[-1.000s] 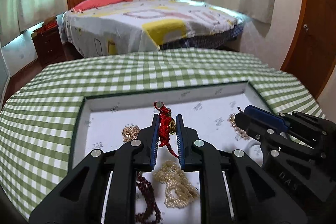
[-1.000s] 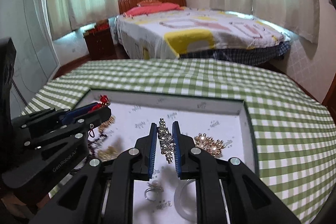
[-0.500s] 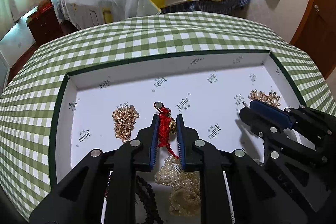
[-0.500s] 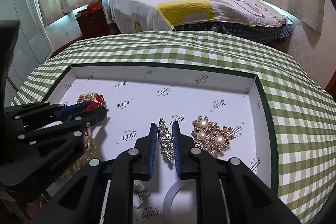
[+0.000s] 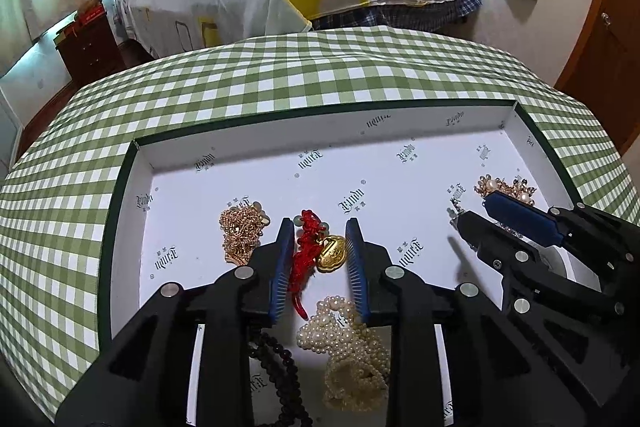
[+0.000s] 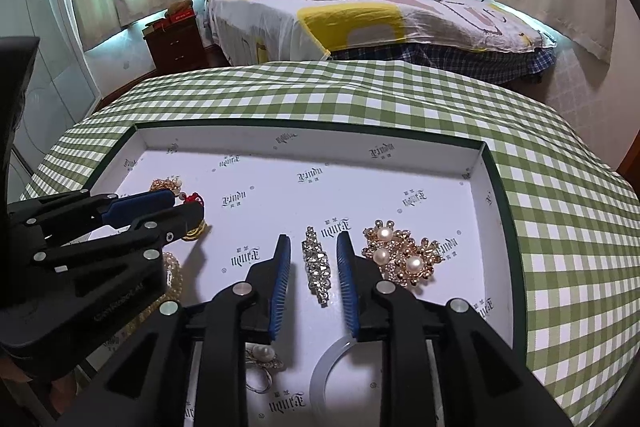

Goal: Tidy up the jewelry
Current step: 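Open the right tool to drop the silver brooch while the left tool releases the red charm, then withdraw both tools from the box toward the black bracelet and red charm, then grasp the black bead bracelet with the right tool while the left tool grasps another red charm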

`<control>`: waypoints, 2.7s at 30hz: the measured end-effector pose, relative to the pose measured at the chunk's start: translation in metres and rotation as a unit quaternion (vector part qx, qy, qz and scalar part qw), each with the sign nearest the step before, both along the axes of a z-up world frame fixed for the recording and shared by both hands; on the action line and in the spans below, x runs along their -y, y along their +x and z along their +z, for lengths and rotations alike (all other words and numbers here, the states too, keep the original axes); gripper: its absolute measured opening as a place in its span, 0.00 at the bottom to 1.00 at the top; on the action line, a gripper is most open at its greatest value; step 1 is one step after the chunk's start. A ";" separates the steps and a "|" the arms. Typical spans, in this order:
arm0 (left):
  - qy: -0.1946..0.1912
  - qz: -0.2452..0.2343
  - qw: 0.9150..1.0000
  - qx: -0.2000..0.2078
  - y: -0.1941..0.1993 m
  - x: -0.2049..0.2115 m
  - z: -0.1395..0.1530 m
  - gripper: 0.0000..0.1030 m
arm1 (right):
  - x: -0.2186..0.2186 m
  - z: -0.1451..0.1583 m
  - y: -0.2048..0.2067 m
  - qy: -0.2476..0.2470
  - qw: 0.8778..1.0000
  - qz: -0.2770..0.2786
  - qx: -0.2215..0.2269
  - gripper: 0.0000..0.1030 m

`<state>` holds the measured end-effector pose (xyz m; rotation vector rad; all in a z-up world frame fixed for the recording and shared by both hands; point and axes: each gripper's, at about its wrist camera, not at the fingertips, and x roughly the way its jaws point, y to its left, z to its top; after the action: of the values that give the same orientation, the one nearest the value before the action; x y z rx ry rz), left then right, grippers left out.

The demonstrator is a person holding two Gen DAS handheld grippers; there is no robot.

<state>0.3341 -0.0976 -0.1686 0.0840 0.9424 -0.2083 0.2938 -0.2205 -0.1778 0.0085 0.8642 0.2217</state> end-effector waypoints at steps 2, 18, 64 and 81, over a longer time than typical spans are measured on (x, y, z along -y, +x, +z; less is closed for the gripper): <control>-0.003 0.002 1.000 0.004 -0.003 -0.002 0.001 0.26 | 0.000 0.001 -0.001 -0.002 1.000 -0.001 0.001 0.25; -0.039 0.034 0.997 0.059 -0.043 -0.036 0.036 0.37 | 0.002 0.029 -0.026 -0.003 0.999 -0.003 0.035 0.27; -0.017 0.087 0.994 0.065 -0.182 -0.100 0.019 0.44 | -0.029 -0.019 -0.131 -0.006 0.999 0.047 -0.013 0.17; -0.021 0.036 0.998 0.056 -0.186 -0.053 0.014 0.44 | 0.014 0.005 -0.151 -0.012 1.000 -0.004 0.023 0.17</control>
<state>0.1481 -0.0447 -0.1544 0.0230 0.8269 -0.1543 0.1427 -0.2348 -0.1725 -0.0158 0.8199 0.2033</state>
